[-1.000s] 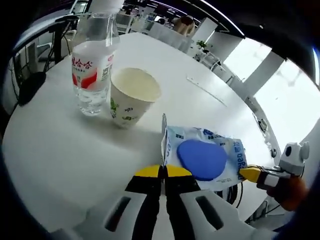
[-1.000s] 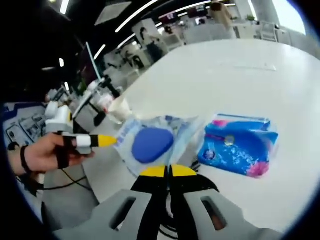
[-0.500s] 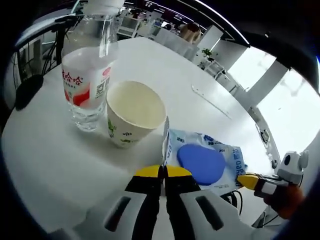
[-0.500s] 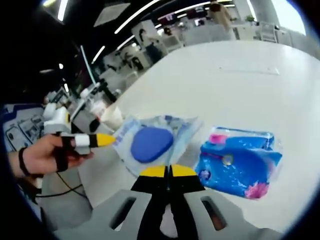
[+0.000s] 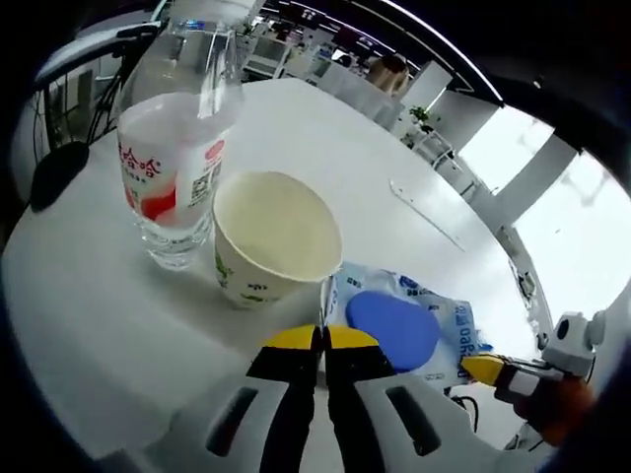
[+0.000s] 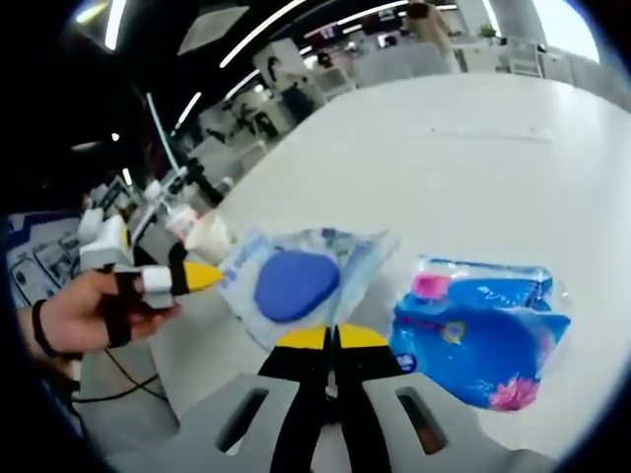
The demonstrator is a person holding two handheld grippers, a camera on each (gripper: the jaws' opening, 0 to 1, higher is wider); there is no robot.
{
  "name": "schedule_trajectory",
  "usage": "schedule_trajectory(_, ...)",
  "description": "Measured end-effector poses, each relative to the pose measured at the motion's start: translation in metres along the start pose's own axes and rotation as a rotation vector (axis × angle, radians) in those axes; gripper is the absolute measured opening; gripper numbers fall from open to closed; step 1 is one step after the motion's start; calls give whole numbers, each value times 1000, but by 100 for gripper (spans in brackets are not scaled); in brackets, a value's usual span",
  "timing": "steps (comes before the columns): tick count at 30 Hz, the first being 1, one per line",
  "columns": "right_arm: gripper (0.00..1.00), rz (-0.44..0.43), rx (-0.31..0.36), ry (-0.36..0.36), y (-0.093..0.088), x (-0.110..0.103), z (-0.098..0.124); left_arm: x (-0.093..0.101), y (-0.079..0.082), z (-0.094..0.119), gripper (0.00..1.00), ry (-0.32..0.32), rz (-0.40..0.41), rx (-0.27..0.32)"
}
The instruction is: Arrange the tabletop items into an orderly group along one side of the table until the central work area is clear of visible clutter.
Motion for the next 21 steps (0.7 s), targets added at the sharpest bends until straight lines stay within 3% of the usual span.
schedule_trajectory(8, 0, -18, -33, -32, -12, 5, -10, -13, -5, -1, 0, 21, 42, 9)
schedule_trajectory(17, 0, -39, -38, -61, -7, 8, -16, -15, -2, -5, 0, 31, 56, 9)
schedule_trajectory(21, 1, -27, -31, -79, -6, 11, -16, -12, -1, -6, 0, 6, 39, 7)
Point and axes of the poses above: the point that each gripper's makers call its tool centre point, and the gripper's own axes: z roughly backward along the fingers, x roughly to its right, y roughly out of its top, the point moved 4 cm from there along z, roughly backward along the fingers, and after that the axes turned 15 degrees about -y, right-handed, at the moved point
